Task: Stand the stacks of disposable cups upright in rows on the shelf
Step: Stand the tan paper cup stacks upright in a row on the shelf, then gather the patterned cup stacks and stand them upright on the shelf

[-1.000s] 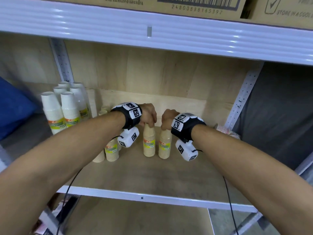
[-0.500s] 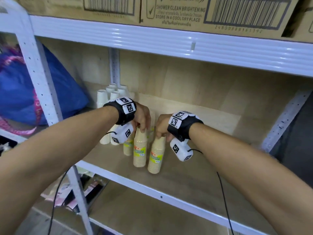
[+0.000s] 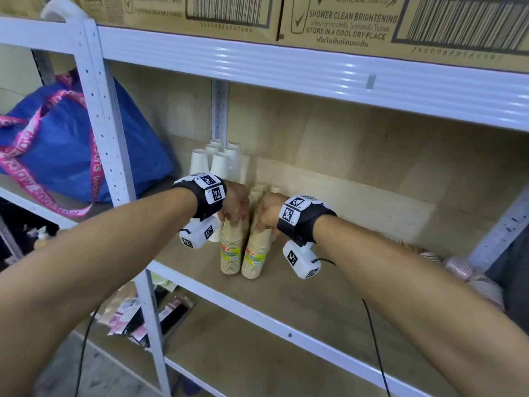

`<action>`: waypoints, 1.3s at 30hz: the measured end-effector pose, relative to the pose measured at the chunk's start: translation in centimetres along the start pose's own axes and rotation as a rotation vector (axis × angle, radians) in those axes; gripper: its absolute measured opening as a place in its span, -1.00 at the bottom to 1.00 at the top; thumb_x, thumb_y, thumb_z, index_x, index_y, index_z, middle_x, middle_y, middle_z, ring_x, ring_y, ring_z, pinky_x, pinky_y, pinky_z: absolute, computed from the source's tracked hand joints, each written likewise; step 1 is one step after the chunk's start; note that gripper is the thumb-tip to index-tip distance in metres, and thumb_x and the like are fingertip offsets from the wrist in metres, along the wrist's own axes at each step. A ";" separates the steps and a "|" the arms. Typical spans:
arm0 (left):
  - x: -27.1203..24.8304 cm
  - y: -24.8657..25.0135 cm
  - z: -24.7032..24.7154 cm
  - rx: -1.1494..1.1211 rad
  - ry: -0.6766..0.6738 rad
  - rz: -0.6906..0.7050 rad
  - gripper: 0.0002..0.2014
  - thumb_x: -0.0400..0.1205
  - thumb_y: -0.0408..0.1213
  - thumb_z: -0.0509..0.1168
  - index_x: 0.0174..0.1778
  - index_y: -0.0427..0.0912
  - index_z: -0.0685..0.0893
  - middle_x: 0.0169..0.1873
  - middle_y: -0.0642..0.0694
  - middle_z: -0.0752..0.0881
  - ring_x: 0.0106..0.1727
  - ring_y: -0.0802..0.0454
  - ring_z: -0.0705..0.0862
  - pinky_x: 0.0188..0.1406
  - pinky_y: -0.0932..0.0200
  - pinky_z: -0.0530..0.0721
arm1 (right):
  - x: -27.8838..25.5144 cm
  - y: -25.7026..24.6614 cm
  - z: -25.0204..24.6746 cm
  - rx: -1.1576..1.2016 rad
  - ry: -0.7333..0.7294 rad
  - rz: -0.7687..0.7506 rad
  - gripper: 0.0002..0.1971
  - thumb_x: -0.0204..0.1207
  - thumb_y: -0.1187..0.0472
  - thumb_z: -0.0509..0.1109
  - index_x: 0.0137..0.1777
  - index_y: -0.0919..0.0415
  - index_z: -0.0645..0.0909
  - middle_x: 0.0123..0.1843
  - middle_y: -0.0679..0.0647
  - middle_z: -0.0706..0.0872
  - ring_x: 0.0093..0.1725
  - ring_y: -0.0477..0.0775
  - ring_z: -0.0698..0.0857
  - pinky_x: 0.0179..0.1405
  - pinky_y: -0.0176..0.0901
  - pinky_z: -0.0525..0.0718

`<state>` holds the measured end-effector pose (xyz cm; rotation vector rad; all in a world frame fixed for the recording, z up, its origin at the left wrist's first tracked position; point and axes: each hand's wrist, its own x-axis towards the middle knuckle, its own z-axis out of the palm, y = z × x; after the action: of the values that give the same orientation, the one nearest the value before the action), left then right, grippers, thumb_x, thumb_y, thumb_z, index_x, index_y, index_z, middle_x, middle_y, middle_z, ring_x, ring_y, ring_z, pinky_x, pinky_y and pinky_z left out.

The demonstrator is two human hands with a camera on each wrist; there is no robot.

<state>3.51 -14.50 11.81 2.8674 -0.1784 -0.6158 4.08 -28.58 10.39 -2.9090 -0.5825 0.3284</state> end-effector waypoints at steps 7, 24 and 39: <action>0.8 -0.8 0.5 0.012 0.000 0.022 -0.62 0.49 -0.43 0.52 0.22 -0.18 0.71 0.09 -0.17 0.73 -0.18 0.00 0.73 -0.18 0.20 0.78 | 0.2 -0.1 0.4 0.025 0.017 -0.028 -0.61 0.28 0.04 0.64 0.03 0.25 0.76 -0.09 0.13 0.78 -0.11 0.16 0.77 -0.15 -0.07 0.77; 1.8 4.4 -4.1 0.055 0.196 0.107 -0.71 0.36 -0.26 0.54 0.00 -0.02 0.79 -0.08 -0.09 0.79 -0.03 -0.13 0.78 0.02 -0.13 0.80 | -1.1 4.2 -3.3 0.173 0.164 0.066 -0.75 0.35 0.12 0.58 -0.02 0.20 0.74 -0.07 0.12 0.79 -0.12 0.15 0.79 -0.16 -0.12 0.71; 8.1 20.2 -2.0 0.039 0.258 0.430 -0.58 0.50 -0.15 0.53 0.29 0.00 0.68 0.14 -0.05 0.66 0.14 -0.04 0.64 0.12 0.13 0.61 | -9.3 21.0 -5.7 0.209 0.291 0.461 -0.71 0.41 0.12 0.58 0.06 0.23 0.72 0.03 0.08 0.76 -0.02 0.16 0.78 0.02 -0.04 0.74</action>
<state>10.19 -35.13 14.86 2.7748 -0.7436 -0.1597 4.69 -52.08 13.48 -2.7786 0.1614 0.0100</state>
